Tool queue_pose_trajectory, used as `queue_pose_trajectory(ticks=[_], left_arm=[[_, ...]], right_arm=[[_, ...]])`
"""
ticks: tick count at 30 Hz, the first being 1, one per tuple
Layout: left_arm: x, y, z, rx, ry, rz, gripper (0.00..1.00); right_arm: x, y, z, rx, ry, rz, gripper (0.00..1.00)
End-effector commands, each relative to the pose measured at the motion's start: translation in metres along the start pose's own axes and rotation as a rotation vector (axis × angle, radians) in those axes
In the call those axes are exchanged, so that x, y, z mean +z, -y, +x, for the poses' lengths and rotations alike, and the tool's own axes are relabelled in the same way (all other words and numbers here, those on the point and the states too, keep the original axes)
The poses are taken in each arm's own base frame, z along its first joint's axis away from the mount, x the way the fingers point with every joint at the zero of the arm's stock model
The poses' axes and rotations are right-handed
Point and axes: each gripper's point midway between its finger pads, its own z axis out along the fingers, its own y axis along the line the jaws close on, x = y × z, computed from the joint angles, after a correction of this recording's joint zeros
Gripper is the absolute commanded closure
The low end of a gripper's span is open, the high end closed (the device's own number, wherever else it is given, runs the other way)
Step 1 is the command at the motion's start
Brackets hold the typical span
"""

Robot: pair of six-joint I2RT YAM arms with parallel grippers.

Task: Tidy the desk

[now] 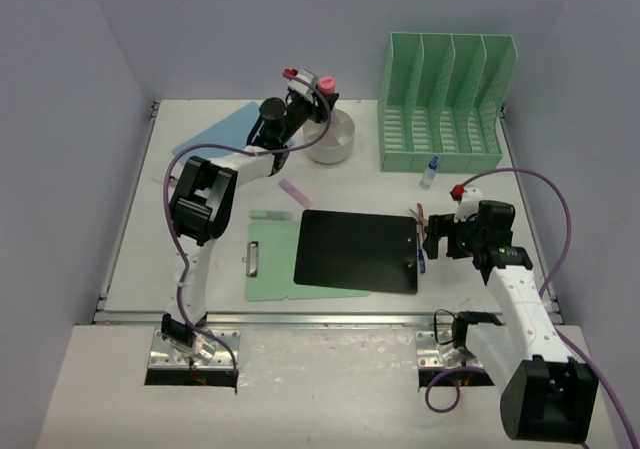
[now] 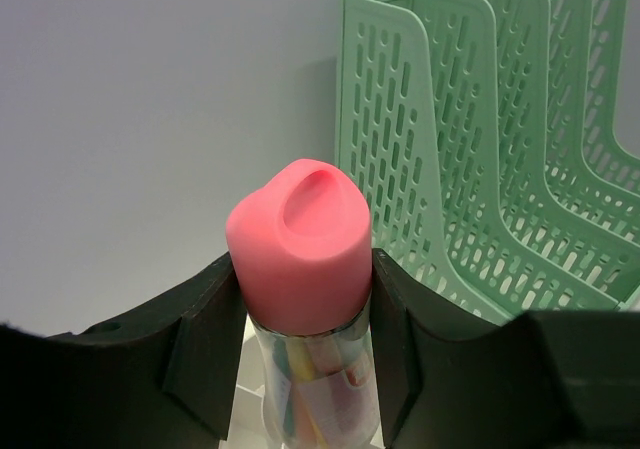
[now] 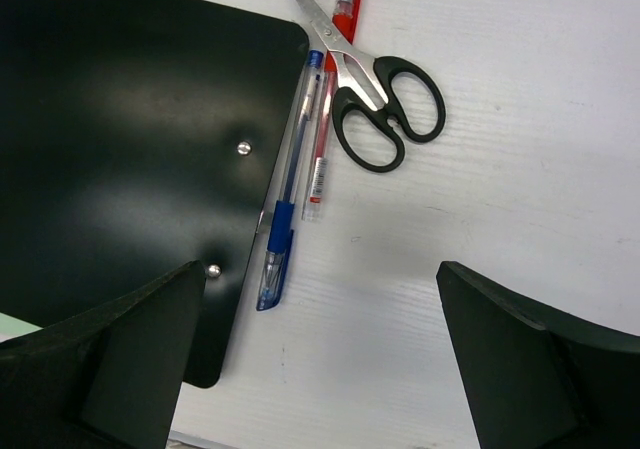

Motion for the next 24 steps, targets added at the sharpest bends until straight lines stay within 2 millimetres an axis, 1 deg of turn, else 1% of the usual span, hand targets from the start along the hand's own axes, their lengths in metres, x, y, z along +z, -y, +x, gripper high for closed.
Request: queue_pose_trajectory(ticks=[1,7,9,10,16,17,18,21,24], left_arm=[[0.014,0.002,-0.041,0.068,0.138,0.010,1.00],[0.020,0.004,-0.028,0.074,0.127,0.011,1.00],[0.021,0.004,-0.027,0.080,0.127,0.009,1.00],[0.022,0.003,-0.023,0.079,0.123,0.008,1.00],[0.024,0.008,-0.012,0.073,0.114,0.012,1.00],[0.024,0.009,-0.010,0.073,0.110,0.013,0.98],[0.024,0.010,-0.009,0.072,0.112,0.015,0.93],[0.022,0.012,-0.006,0.071,0.112,0.016,0.92],[0.021,0.010,-0.003,0.069,0.112,-0.002,0.91]], right_arm=[[0.001,0.004,-0.011,0.004,0.042,0.022,0.01],[0.001,0.006,-0.011,0.007,0.042,0.027,0.01],[0.001,0.005,-0.012,0.006,0.045,0.026,0.01],[0.001,0.006,-0.012,0.007,0.043,0.027,0.01],[0.001,0.006,-0.011,0.006,0.041,0.030,0.01],[0.001,0.006,-0.010,0.008,0.040,0.030,0.01],[0.001,0.006,-0.011,0.006,0.041,0.030,0.01],[0.001,0.007,-0.011,0.006,0.040,0.031,0.01],[0.001,0.007,-0.010,0.007,0.041,0.033,0.01]])
